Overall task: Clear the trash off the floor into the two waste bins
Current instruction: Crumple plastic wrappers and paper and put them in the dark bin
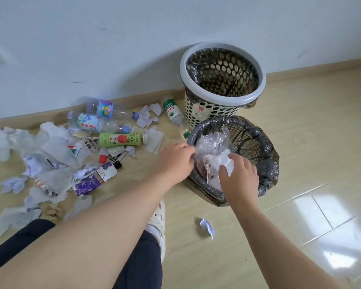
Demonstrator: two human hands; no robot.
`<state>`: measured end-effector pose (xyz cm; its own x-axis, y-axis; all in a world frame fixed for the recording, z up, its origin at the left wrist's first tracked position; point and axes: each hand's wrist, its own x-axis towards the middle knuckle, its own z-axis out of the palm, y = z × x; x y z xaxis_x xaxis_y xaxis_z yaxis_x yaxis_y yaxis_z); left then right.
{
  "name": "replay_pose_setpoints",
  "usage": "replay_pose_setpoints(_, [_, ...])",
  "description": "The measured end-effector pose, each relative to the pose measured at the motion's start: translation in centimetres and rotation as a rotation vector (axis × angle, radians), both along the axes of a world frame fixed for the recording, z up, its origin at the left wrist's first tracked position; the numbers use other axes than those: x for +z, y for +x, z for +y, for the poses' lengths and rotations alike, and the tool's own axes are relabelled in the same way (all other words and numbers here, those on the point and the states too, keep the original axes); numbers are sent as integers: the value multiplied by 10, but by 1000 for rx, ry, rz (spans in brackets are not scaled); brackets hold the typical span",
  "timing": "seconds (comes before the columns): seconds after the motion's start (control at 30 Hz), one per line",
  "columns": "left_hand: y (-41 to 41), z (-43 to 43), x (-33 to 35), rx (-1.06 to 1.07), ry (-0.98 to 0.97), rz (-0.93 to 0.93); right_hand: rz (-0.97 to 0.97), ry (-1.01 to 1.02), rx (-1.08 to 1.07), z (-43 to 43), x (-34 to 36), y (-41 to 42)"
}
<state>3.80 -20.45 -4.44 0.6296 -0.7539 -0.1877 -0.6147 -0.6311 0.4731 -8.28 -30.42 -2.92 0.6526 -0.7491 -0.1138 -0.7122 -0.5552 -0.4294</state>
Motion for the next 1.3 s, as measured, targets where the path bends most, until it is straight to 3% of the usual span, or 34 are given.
replay_pose_setpoints(0.1, [5,29,10,42,77,112,-168,85,69,26,5,-22])
replay_pose_setpoints(0.3, [-3,93,-22,130,260,299,363,358,293,64,-60,-52])
replay_pose_setpoints(0.4, [-3,100,-58,203,303,408,548,438,209,62,-100,-56])
replay_pose_setpoints(0.6, [15,99,-114,256,341,524,679,399,4,53,-163,-46])
replay_pose_setpoints(0.8, [27,89,-147,294,299,568,681,466,-181,59,-205,-42])
replay_pose_setpoints(0.97, [44,99,-156,325,235,607,530,516,-225,72,-218,-25])
replay_pose_setpoints(1.3, [89,166,-135,540,106,521,147,616,-85,100,-182,94])
